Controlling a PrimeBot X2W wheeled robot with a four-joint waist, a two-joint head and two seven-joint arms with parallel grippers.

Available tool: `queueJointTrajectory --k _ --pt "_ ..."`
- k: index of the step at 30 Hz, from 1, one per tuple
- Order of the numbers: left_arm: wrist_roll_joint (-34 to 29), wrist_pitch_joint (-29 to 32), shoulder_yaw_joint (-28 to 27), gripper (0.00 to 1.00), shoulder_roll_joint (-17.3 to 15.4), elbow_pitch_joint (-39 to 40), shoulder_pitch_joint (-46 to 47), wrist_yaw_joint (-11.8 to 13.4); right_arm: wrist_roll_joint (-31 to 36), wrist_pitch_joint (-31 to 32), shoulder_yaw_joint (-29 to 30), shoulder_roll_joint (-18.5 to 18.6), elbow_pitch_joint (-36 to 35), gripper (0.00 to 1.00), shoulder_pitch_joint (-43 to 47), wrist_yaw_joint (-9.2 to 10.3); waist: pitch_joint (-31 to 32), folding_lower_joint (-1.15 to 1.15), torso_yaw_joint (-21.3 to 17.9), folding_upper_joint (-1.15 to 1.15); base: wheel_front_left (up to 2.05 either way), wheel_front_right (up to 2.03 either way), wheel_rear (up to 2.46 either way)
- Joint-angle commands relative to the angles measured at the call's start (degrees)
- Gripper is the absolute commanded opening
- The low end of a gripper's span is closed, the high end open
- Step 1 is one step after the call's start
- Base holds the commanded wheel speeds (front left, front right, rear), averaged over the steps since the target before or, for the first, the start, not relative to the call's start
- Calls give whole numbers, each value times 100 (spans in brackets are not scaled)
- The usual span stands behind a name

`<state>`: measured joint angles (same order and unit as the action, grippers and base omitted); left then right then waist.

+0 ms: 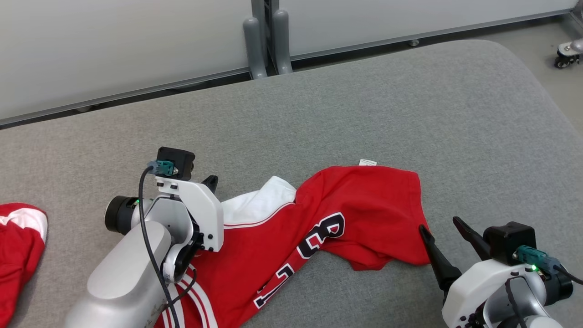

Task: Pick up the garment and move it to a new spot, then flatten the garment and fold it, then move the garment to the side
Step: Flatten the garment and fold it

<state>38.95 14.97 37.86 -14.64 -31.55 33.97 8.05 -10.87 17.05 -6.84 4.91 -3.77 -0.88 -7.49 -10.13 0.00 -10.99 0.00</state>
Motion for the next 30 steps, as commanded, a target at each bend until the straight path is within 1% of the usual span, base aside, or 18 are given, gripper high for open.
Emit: queueJointTrajectory --k 1,3,4,5,6,9,15,16,17,18,20,23,27,30 --pt "19 -34 15 0 -23 -19 -9 -48 9 -21 35 16 -10 100 2 -1 57 0 118 0 0 0 0" --pt "-96 76 146 0 -73 -114 -18 -76 3 24 20 29 -21 100 23 -1 80 0 175 0 0 0 0" --pt "-114 154 199 11 -79 -165 1 -99 -10 25 6 38 -32 100 3 -1 77 0 185 0 0 0 0" --pt "-130 255 275 54 -72 -224 22 -151 -20 32 -1 39 -38 100 -28 -1 69 0 185 0 0 0 0" --pt "-139 333 326 100 -60 -282 60 -180 -26 38 -9 39 -41 100 -58 -1 53 0 178 0 0 0 0" --pt "-211 486 472 100 -53 -469 197 -282 -51 32 -29 32 -61 100 -117 -1 -27 0 130 0 0 0 0" --pt "-144 745 566 100 15 -799 279 -367 -75 26 -11 13 -11 100 -103 -1 -158 0 -12 0 0 0 0" --pt "-112 796 578 82 32 -857 269 -386 -70 17 -5 5 -3 100 -94 -1 -176 0 -36 0 0 0 0" --pt "-113 878 612 35 32 -928 244 -412 -71 0 3 0 0 100 -92 -1 -192 0 -59 0 0 0 0" --pt "-104 912 630 0 31 -972 237 -435 -73 -14 16 -9 6 100 -93 -1 -205 0 -75 0 0 0 0" --pt "-23 986 610 0 46 -1036 189 -469 -69 -22 39 -16 19 100 -90 -1 -211 0 -89 0 0 0 0" --pt "76 787 499 0 49 -891 106 -459 -45 -29 102 -23 30 100 -64 -1 -172 0 -56 0 0 0 0" --pt "72 190 300 0 -33 -416 69 -367 -9 -5 196 -27 0 100 -18 -1 -66 0 95 0 0 0 0" --pt "-46 -449 118 0 -123 49 15 -200 -5 25 171 -24 -24 100 -9 -1 29 0 221 0 0 0 0"
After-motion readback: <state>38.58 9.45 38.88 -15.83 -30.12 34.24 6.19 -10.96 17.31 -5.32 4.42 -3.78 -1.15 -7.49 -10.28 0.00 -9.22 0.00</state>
